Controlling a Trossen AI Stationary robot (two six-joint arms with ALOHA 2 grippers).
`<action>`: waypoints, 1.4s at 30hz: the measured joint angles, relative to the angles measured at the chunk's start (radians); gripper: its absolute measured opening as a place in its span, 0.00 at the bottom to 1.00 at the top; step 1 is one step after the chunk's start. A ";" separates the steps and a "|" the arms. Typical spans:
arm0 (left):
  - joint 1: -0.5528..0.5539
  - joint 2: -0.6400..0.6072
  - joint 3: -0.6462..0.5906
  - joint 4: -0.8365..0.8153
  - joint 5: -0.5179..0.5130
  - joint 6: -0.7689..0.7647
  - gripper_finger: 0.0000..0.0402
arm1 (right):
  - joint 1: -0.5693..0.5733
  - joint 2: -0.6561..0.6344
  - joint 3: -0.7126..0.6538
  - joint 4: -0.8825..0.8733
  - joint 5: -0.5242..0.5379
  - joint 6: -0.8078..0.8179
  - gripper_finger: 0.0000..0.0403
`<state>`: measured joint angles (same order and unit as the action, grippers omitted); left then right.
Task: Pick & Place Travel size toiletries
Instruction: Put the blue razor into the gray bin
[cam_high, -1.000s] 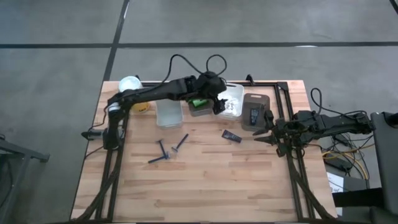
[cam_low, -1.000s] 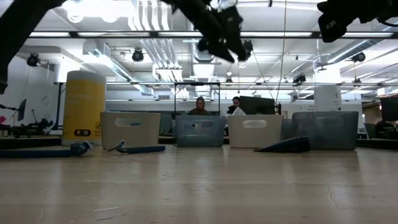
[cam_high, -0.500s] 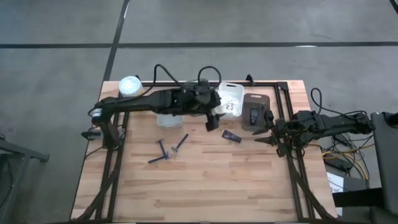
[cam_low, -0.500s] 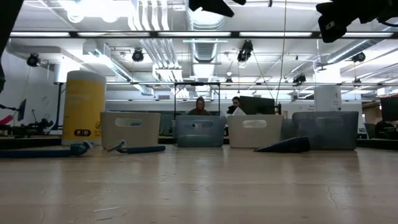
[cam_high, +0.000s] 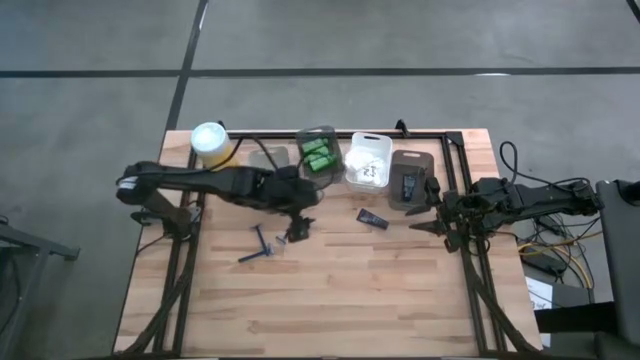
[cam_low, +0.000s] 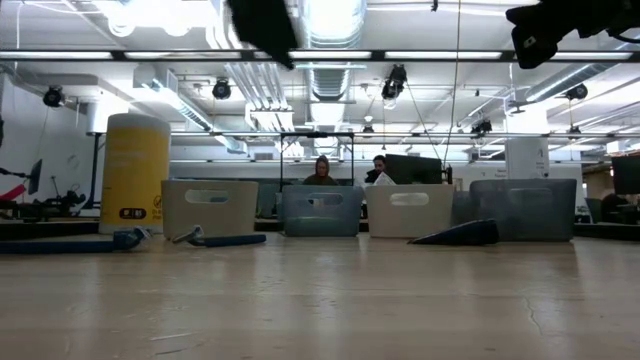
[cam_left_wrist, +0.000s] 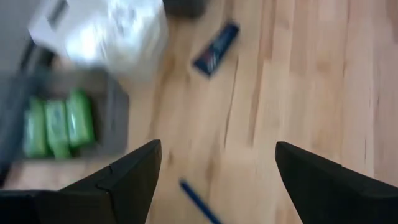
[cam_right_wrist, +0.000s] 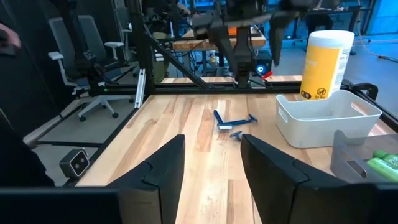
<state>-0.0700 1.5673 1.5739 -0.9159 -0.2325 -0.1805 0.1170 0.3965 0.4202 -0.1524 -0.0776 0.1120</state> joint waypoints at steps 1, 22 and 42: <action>-0.002 -0.027 -0.048 0.000 0.012 -0.012 0.79 | 0.000 0.000 0.000 0.000 0.000 0.000 0.39; -0.137 -0.410 -0.828 0.033 0.172 -0.350 0.79 | 0.000 0.000 0.000 0.000 0.000 0.000 0.49; -0.216 -0.309 -0.974 0.289 0.172 -0.291 0.78 | 0.000 0.000 0.000 0.001 0.000 0.000 0.40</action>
<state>-0.2865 1.2586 0.5995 -0.6267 -0.0605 -0.4719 0.1170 0.3965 0.4202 -0.1519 -0.0775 0.1120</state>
